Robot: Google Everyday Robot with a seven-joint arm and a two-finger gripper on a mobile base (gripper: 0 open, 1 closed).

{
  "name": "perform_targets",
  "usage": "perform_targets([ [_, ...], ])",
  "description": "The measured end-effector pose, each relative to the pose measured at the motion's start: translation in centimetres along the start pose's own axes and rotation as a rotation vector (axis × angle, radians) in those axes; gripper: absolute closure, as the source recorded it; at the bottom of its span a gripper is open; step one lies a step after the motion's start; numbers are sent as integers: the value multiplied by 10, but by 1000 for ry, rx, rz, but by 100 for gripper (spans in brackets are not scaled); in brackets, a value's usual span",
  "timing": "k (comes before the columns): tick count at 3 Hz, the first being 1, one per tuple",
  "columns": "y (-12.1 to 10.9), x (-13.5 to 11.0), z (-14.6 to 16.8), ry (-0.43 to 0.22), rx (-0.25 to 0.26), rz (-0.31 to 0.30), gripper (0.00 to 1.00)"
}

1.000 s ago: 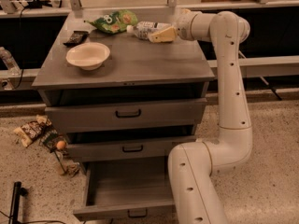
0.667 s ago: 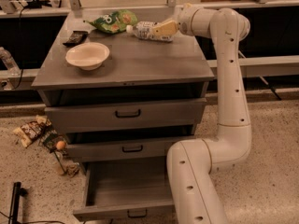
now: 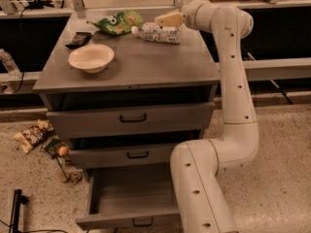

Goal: Place blue plastic bottle into bottom drawer

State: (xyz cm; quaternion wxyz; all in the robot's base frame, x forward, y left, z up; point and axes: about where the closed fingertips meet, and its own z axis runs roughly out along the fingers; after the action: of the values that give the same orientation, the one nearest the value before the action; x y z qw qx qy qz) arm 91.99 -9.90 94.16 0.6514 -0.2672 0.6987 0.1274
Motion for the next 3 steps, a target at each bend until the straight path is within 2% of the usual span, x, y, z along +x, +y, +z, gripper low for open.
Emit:
perform_targets([
  [1, -1, 20, 15, 45, -23, 48, 0],
  [3, 1, 49, 33, 95, -57, 78, 0],
])
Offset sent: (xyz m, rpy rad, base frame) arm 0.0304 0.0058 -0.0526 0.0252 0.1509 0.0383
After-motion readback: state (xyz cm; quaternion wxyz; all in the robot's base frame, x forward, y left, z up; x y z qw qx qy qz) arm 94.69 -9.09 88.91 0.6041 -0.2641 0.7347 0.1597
